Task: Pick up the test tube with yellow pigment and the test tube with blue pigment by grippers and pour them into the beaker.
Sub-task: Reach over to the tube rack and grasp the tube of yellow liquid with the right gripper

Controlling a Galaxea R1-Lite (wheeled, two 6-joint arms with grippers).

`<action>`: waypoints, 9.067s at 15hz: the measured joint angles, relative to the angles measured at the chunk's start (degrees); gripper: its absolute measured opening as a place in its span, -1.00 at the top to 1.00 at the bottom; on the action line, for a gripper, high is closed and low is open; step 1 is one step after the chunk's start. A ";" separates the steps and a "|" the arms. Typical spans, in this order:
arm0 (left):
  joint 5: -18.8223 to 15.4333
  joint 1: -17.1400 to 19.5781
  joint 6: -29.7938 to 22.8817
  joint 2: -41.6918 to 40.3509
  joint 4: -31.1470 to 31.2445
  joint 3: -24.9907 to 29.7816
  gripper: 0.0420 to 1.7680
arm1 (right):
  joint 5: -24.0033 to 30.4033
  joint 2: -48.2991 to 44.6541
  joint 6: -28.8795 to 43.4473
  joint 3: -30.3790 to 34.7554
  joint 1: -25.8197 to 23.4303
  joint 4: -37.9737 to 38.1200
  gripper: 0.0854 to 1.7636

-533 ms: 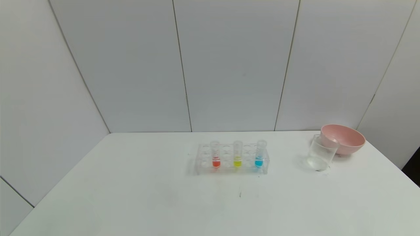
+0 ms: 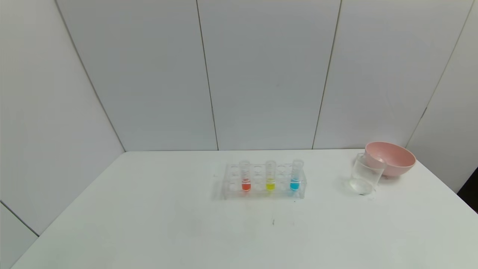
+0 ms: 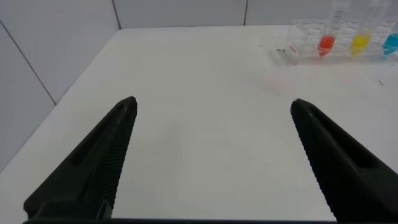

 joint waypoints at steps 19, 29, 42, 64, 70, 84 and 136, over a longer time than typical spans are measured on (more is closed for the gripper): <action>0.00 0.00 0.00 0.00 0.00 0.00 -1.00 | -0.37 4.95 1.40 -6.01 0.07 -1.73 -0.94; 0.00 0.00 0.00 0.00 0.00 0.00 -1.00 | -0.01 48.13 3.55 -11.76 0.40 -36.74 -0.94; -0.02 0.00 0.00 0.00 0.00 0.00 -1.00 | -17.14 96.11 5.51 -18.19 18.76 -70.05 -0.94; 0.00 0.00 0.00 0.00 0.00 0.00 -1.00 | -39.73 122.19 9.45 -43.13 52.92 -68.29 -0.94; 0.00 0.00 0.02 0.00 0.00 0.00 -1.00 | -37.64 125.33 9.24 -48.97 49.38 -67.76 -0.94; 0.00 0.00 0.02 0.00 0.00 0.00 -1.00 | -31.78 136.16 6.69 -66.01 42.33 -63.98 -0.94; 0.00 0.00 0.00 0.00 0.00 0.00 -1.00 | -32.35 139.83 7.31 -71.46 38.21 -63.32 -0.85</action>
